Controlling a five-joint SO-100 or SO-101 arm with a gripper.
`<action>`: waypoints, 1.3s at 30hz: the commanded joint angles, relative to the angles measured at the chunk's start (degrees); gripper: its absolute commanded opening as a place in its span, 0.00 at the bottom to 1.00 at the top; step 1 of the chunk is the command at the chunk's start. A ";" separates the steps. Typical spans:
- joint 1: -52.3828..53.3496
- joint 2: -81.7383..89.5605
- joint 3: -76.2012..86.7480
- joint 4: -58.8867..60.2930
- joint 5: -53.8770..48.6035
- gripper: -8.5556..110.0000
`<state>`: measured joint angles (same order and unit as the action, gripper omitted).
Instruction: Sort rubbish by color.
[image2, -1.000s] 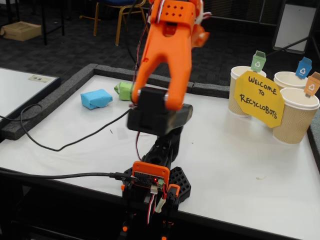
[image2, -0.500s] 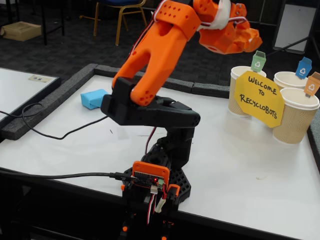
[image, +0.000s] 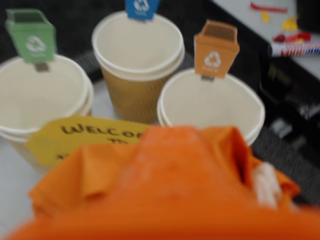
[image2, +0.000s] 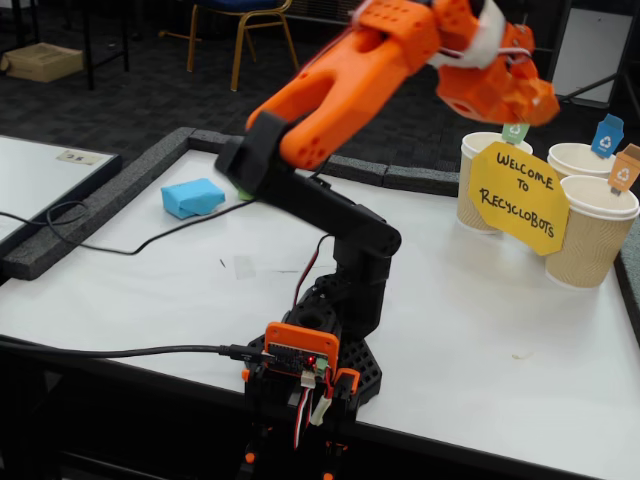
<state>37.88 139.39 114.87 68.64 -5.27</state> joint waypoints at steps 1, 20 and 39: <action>2.37 -8.53 -6.42 -5.89 -1.93 0.07; 4.83 -28.56 -25.58 -10.02 -3.78 0.07; 8.17 -38.23 -33.13 -10.46 -4.13 0.07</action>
<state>44.47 99.58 90.00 60.64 -8.26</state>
